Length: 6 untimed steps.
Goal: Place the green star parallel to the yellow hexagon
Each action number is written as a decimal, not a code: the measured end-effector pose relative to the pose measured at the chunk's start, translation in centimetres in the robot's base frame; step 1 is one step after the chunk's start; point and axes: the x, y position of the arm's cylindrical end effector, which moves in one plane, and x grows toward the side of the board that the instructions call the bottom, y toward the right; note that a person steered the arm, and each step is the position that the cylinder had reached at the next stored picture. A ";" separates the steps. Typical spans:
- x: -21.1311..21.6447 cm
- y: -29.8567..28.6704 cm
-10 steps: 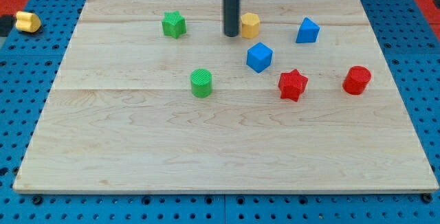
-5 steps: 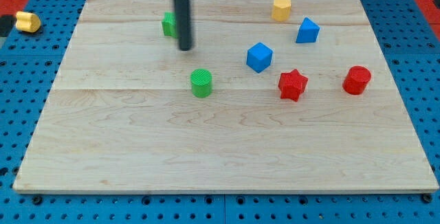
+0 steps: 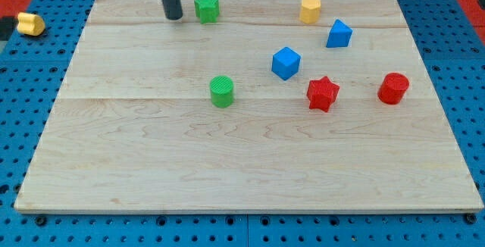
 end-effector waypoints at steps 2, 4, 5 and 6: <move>-1.1 3.4; 1.6 5.5; 4.6 8.5; 3.4 8.8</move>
